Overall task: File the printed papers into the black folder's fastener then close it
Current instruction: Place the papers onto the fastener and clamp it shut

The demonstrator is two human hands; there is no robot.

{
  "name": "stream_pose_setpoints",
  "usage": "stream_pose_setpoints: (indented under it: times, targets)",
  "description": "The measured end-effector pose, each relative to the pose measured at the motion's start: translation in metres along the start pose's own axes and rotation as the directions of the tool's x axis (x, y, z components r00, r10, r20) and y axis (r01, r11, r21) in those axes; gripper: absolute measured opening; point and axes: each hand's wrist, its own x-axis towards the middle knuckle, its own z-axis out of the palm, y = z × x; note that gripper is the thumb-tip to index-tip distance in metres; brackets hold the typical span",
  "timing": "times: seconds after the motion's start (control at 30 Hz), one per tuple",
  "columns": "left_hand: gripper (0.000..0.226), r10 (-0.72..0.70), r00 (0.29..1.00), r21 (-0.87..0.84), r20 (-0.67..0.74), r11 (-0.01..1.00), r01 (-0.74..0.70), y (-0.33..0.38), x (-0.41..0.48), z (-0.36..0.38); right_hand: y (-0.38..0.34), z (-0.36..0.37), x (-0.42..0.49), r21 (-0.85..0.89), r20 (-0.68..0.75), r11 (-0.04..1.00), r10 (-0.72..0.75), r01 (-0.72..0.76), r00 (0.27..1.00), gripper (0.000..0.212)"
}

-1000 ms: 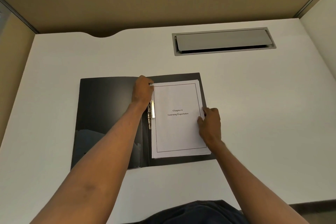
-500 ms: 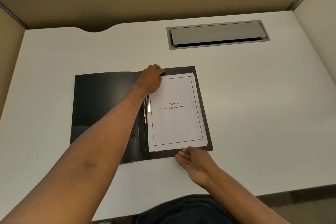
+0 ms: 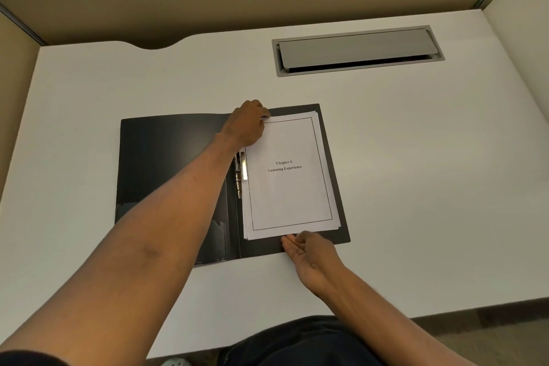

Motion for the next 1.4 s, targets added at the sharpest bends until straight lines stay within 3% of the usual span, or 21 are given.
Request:
stream_pose_setpoints:
  times: [0.13,0.23,0.3,0.37,0.43,0.47,0.57,0.67,0.77,0.97,1.4]
  targets:
    - [0.039,0.0,1.0,0.043,-0.022,0.999,0.001,0.002,-0.005,-0.001,0.001,-0.006,-0.008,-0.098,0.016,0.995,-0.024,0.025,1.0,0.012]
    - [0.04,-0.091,0.979,-0.099,-0.18,0.992,0.074,0.006,-0.024,-0.001,-0.002,-0.02,-0.011,-0.366,0.001,0.906,-0.228,0.213,0.974,0.013]
    - [0.035,-0.251,0.909,-0.314,-0.333,0.939,0.144,0.013,-0.053,0.002,-0.015,-0.026,-0.01,-0.539,0.05,0.731,-0.469,0.42,0.882,0.013]
    - [0.028,-0.402,0.832,-0.429,-0.383,0.875,0.225,0.021,-0.091,0.011,-0.038,-0.028,-0.003,-0.661,0.122,0.479,-0.691,0.578,0.712,0.02]
    - [0.022,-0.506,0.777,-0.469,-0.375,0.826,0.312,0.025,-0.129,0.024,-0.061,-0.027,0.009,-0.762,0.21,0.226,-0.8,0.606,0.562,0.032]
    - [0.02,-0.555,0.749,-0.484,-0.361,0.798,0.358,0.027,-0.146,0.03,-0.069,-0.026,0.016,-0.8,0.247,0.143,-0.807,0.583,0.537,0.037]
    - [0.016,-0.66,0.697,-0.507,-0.28,0.718,0.477,0.032,-0.189,0.047,-0.078,-0.02,0.033,-0.862,0.311,0.028,-0.759,0.506,0.573,0.044]
    - [0.02,-0.692,0.696,-0.503,-0.192,0.679,0.536,0.04,-0.215,0.061,-0.075,-0.016,0.041,-0.881,0.336,-0.015,-0.724,0.474,0.602,0.045]
    - [0.021,-0.68,0.717,-0.489,-0.152,0.682,0.543,0.05,-0.227,0.071,-0.075,-0.017,0.043,-0.896,0.31,-0.024,-0.749,0.444,0.585,0.046]
    - [0.014,-0.647,0.748,-0.492,-0.15,0.705,0.511,0.066,-0.231,0.082,-0.082,-0.018,0.046,-0.896,0.304,0.003,-0.726,0.445,0.617,0.041]
    - [0.025,-0.652,0.743,-0.463,-0.152,0.711,0.53,0.074,-0.233,0.087,-0.082,-0.023,0.057,-0.894,0.35,-0.075,-0.735,0.443,0.581,0.049]
